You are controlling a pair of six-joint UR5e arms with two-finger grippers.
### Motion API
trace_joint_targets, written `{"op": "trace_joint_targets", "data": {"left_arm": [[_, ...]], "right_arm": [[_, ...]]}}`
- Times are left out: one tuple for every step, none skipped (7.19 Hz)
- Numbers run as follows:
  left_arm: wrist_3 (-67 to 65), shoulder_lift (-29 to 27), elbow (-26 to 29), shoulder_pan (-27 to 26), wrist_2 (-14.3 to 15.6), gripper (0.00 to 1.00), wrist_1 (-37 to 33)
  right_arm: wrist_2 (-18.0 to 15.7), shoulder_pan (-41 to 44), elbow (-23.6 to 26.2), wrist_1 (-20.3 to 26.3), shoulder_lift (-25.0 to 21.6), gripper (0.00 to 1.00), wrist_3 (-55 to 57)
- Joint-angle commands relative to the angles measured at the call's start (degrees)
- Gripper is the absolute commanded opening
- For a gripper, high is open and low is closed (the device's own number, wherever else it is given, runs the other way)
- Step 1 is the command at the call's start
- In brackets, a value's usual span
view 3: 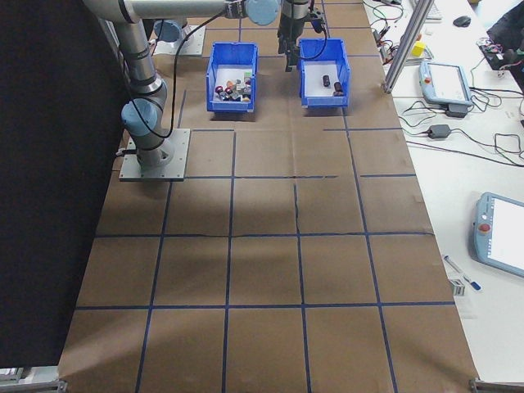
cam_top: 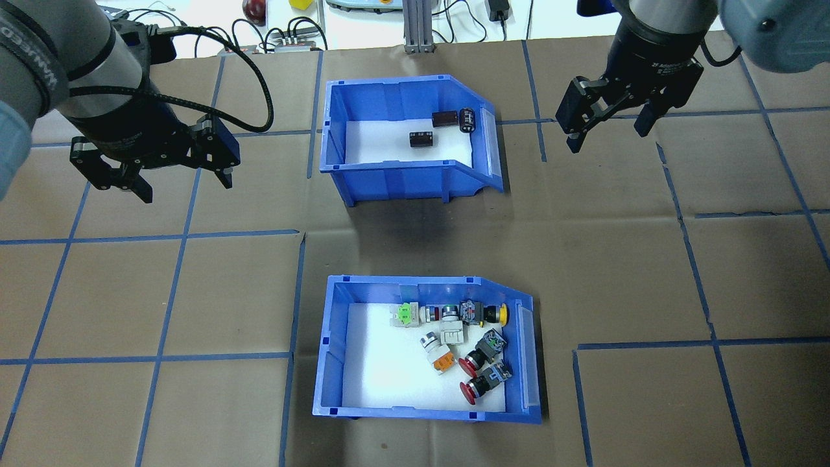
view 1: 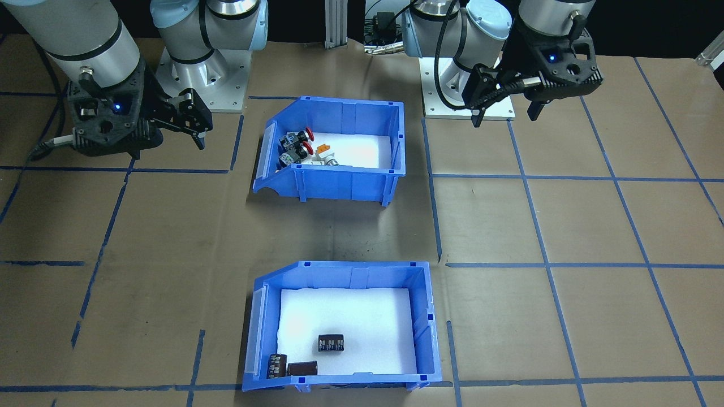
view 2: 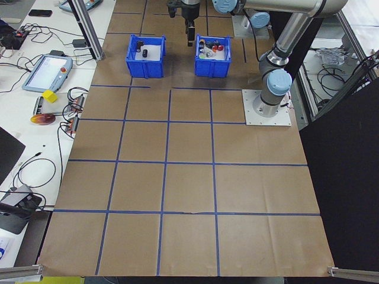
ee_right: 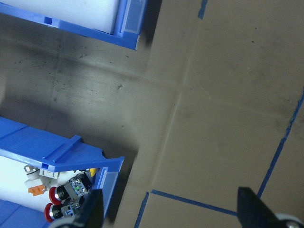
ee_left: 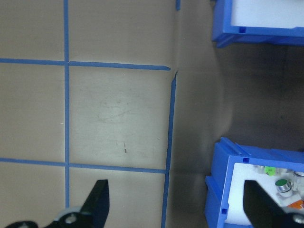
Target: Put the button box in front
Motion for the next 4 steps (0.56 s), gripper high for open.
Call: {"op": "trace_joint_targets", "data": {"left_arm": [[-18.85, 1.41, -4.36, -0.85, -0.29, 1.00, 2.02], [-30.84, 2.12, -6.73, -1.21, -0.81, 0.99, 2.45], [-40.10, 3.78, -9.10, -2.26, -1.16, 0.99, 2.37], [-50.20, 4.84, -12.08, -4.96, -1.16, 0.99, 3.07]], "right_arm": [[0.36, 1.66, -2.14, -6.54, 5.12, 1.00, -6.85], [0.01, 5.07, -4.68, -7.27, 8.54, 1.00, -12.97], [-0.51, 8.23, -7.75, -7.45, 11.53, 1.00, -18.68], [-0.43, 10.26, -9.43, -7.54, 13.74, 1.00, -26.57]]}}
